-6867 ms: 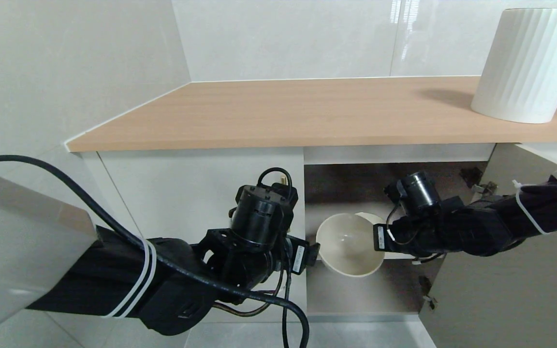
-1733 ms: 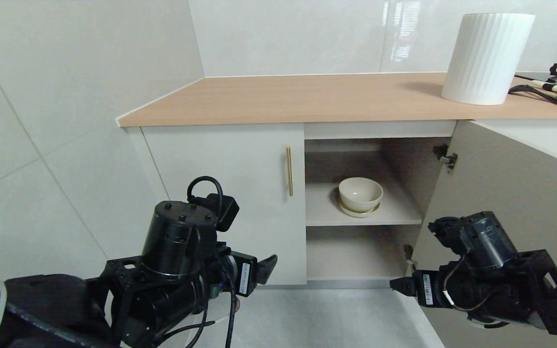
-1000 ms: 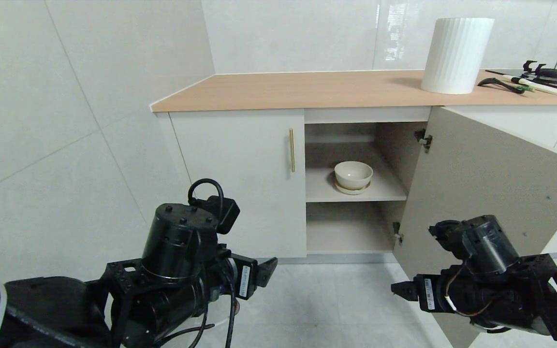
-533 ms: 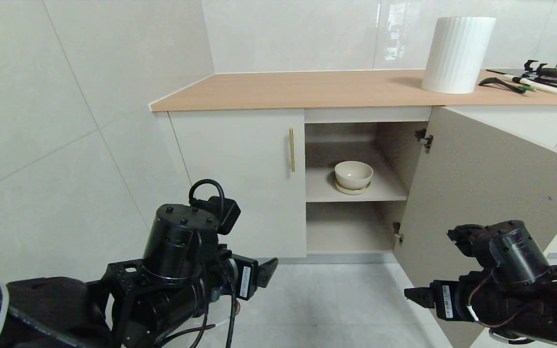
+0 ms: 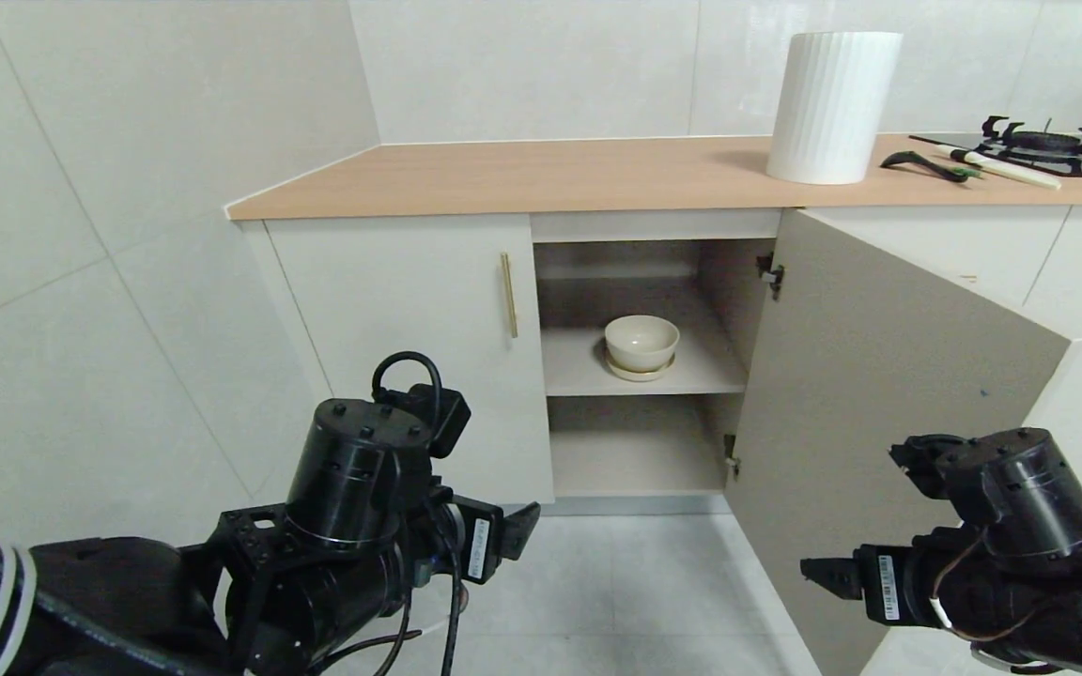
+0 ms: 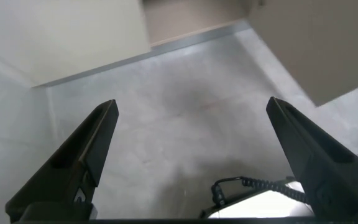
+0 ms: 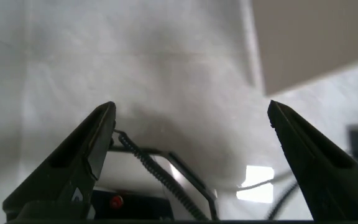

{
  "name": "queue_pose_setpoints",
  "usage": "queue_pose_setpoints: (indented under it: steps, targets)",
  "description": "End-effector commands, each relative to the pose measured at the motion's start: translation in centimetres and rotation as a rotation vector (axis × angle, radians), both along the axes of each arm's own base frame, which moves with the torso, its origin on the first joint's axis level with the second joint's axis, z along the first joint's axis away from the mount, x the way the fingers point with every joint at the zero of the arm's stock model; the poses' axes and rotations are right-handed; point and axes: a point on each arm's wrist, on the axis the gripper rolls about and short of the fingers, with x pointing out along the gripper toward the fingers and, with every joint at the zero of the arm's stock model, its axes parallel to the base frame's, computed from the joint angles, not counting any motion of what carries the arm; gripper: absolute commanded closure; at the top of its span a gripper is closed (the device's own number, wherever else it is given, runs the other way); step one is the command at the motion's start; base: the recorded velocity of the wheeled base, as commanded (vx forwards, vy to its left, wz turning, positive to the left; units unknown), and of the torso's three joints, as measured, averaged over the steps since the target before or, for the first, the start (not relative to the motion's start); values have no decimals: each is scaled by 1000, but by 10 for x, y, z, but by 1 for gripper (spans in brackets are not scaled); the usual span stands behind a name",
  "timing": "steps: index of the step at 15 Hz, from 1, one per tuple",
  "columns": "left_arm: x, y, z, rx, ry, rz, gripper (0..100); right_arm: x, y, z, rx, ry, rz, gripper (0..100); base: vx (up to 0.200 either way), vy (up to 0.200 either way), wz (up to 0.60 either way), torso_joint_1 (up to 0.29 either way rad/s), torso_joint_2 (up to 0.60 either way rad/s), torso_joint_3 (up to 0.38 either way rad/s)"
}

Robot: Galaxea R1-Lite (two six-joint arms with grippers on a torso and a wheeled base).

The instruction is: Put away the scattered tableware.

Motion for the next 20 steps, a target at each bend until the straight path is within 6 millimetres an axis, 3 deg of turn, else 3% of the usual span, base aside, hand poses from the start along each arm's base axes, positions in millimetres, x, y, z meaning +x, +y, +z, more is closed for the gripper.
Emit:
queue_pose_setpoints:
  steps: [1, 6, 8, 16, 20]
  targets:
    - [0, 0, 0, -1, -1, 1, 0, 1, -2, 0, -9, 14, -13, 0, 0, -200, 0, 2, 2, -2]
    - [0, 0, -1, 2, 3, 3, 0, 3, -18, 11, -68, 87, -95, 0, 0, -200, 0, 4, 3, 2]
    - [1, 0, 0, -1, 1, 4, 0, 2, -28, 20, -117, 192, -137, 0, 0, 0, 0, 0, 0, 0]
    - [1, 0, 2, -17, -18, 4, 0, 57, -108, 39, -109, 161, -471, 0, 0, 0, 0, 0, 0, 0]
    - [1, 0, 4, -24, -26, 4, 0, 84, -113, 31, -54, 105, -472, 0, 0, 0, 0, 0, 0, 0]
